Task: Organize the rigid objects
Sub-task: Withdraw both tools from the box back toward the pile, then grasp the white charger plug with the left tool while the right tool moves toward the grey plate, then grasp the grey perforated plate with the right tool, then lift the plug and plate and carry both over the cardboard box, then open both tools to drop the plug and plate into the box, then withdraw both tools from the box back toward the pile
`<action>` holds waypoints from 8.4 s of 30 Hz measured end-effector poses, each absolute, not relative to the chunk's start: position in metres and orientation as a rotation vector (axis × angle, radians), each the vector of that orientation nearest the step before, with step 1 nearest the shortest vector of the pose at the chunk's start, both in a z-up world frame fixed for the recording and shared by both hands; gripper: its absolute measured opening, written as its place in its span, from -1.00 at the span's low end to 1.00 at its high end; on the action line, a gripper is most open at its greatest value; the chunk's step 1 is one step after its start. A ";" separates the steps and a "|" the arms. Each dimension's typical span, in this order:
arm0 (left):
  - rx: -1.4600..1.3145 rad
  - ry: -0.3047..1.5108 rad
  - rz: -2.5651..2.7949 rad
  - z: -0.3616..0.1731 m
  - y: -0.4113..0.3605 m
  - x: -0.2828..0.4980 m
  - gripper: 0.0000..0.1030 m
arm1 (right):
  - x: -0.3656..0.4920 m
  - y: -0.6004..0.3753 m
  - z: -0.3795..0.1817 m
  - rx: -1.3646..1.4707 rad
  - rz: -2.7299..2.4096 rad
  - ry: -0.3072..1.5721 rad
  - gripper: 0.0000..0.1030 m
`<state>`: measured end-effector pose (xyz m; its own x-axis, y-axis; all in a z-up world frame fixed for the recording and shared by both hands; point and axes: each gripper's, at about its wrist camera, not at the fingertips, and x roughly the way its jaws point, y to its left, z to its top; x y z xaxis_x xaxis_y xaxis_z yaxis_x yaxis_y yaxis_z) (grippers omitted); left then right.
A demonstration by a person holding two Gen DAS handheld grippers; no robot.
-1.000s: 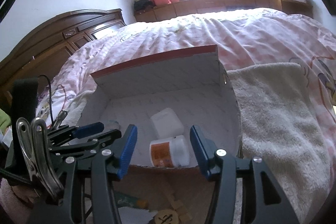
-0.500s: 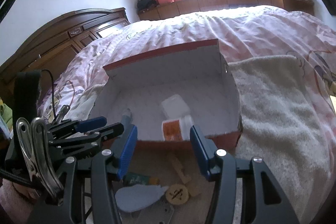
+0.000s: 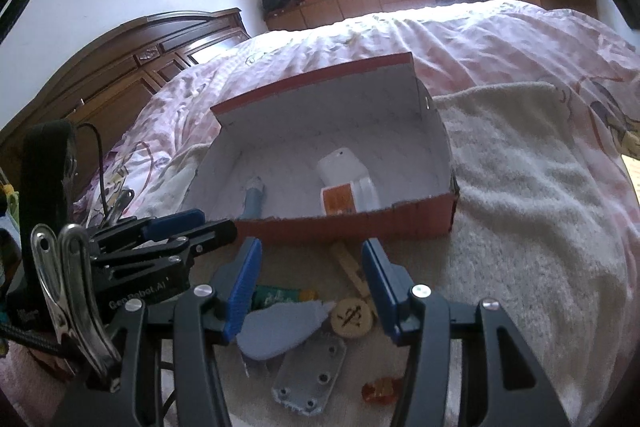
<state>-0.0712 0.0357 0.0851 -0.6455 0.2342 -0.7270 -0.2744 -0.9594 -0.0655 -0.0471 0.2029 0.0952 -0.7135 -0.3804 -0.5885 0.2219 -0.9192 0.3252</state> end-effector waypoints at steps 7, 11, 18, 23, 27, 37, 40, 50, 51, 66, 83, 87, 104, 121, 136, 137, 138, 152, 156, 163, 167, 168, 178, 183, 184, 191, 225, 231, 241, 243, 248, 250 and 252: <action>-1.148 0.075 2.609 0.083 0.037 -0.058 -0.13 | -0.033 0.204 0.092 1.000 -2.607 -0.324 0.07; -1.147 0.069 2.606 0.082 0.037 -0.052 -0.13 | -0.025 0.204 0.089 1.015 -2.602 -0.324 0.07; -1.154 0.052 2.600 0.080 0.032 -0.043 -0.13 | -0.015 0.207 0.080 1.053 -2.589 -0.325 0.07; -1.176 0.043 2.584 0.073 0.030 -0.036 -0.13 | -0.011 0.210 0.076 1.073 -2.582 -0.335 0.07; -1.202 0.053 2.567 0.064 0.027 -0.029 -0.13 | -0.008 0.208 0.072 1.093 -2.569 -0.320 0.07; -1.241 0.067 2.516 0.047 0.026 -0.019 -0.12 | -0.004 0.195 0.057 1.152 -2.526 -0.259 0.07; -1.239 0.108 2.504 0.044 0.030 -0.015 -0.07 | -0.003 0.193 0.055 1.163 -2.526 -0.234 0.07; -1.276 0.126 2.484 0.027 0.037 -0.021 -0.06 | 0.001 0.188 0.042 1.219 -2.505 -0.203 0.07; -1.277 0.121 2.488 0.026 0.036 -0.022 -0.06 | 0.000 0.188 0.041 1.224 -2.502 -0.203 0.07; -1.261 0.112 2.547 0.021 0.034 -0.023 -0.22 | -0.004 0.176 0.029 1.249 -2.494 -0.179 0.21; -1.241 0.058 2.570 0.019 0.015 -0.015 -0.25 | 0.003 0.167 0.029 1.242 -2.599 0.058 0.19; -1.237 0.041 2.568 0.018 0.014 -0.015 -0.25 | 0.005 0.181 0.029 1.268 -2.647 0.061 0.19; -1.219 0.058 2.597 0.016 0.019 -0.018 -0.25 | -0.007 0.158 0.022 1.180 -2.668 0.178 0.41; -1.182 0.031 2.615 0.033 0.013 -0.007 -0.29 | 0.012 0.170 0.051 1.055 -2.672 0.048 -0.11; -1.113 0.007 2.650 0.055 0.005 -0.002 -0.29 | 0.012 0.181 0.062 1.027 -2.667 -0.065 -0.11; -1.109 0.006 2.652 0.057 0.005 -0.003 -0.29 | 0.011 0.182 0.063 1.025 -2.668 -0.073 -0.10; -1.104 0.005 2.655 0.059 0.003 -0.004 -0.29 | 0.011 0.183 0.063 1.024 -2.668 -0.075 -0.10; -1.085 0.005 2.674 0.070 0.000 -0.020 -0.29 | -0.003 0.188 0.073 1.001 -2.683 -0.072 -0.10; -1.071 0.010 2.679 0.076 0.000 -0.027 -0.29 | -0.009 0.188 0.079 0.984 -2.692 -0.064 -0.10; -1.038 0.040 2.685 0.085 0.007 -0.042 -0.29 | -0.023 0.186 0.090 0.959 -2.706 -0.040 -0.10; -1.025 0.060 2.692 0.090 0.012 -0.050 -0.29 | -0.034 0.188 0.097 0.934 -2.712 -0.049 -0.10; -1.022 0.063 2.694 0.092 0.013 -0.052 -0.29 | -0.036 0.188 0.098 0.930 -2.714 -0.049 -0.10; -1.008 0.083 2.710 0.097 0.022 -0.079 -0.29 | -0.072 0.190 0.107 0.907 -2.727 -0.076 -0.10; -1.013 0.092 2.717 0.095 0.028 -0.095 -0.29 | -0.088 0.192 0.105 0.914 -2.733 -0.086 -0.10; -1.015 0.093 2.718 0.094 0.028 -0.097 -0.29 | -0.092 0.192 0.105 0.918 -2.734 -0.093 -0.10; -1.029 0.096 2.723 0.089 0.030 -0.115 -0.29 | -0.115 0.196 0.102 0.934 -2.753 -0.106 -0.11; -1.125 0.142 2.727 0.056 0.039 -0.153 -0.18 | -0.156 0.198 0.075 0.972 -2.799 -0.072 0.06; -1.123 0.138 2.710 0.058 0.040 -0.152 -0.14 | -0.152 0.198 0.078 0.940 -2.786 -0.115 0.23; -1.110 0.109 2.730 0.067 0.034 -0.148 -0.14 | -0.144 0.199 0.085 0.908 -2.783 -0.145 0.26; -1.110 0.111 2.733 0.068 0.034 -0.147 -0.14 | -0.141 0.200 0.086 0.907 -2.779 -0.154 0.26; -1.123 0.102 2.729 0.070 0.033 -0.145 -0.14 | -0.133 0.201 0.087 0.909 -2.769 -0.176 0.26; -1.127 0.094 2.724 0.070 0.032 -0.143 -0.14 | -0.130 0.202 0.088 0.907 -2.766 -0.187 0.26; -1.127 0.089 2.722 0.071 0.032 -0.142 -0.14 | -0.127 0.202 0.089 0.907 -2.764 -0.195 0.26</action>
<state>-0.1415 0.0316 0.0711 -0.6915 0.1554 -0.7054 -0.2009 -0.9794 -0.0188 -0.1273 0.2020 0.0889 -0.7834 -0.2536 -0.5674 0.1715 -0.9657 0.1948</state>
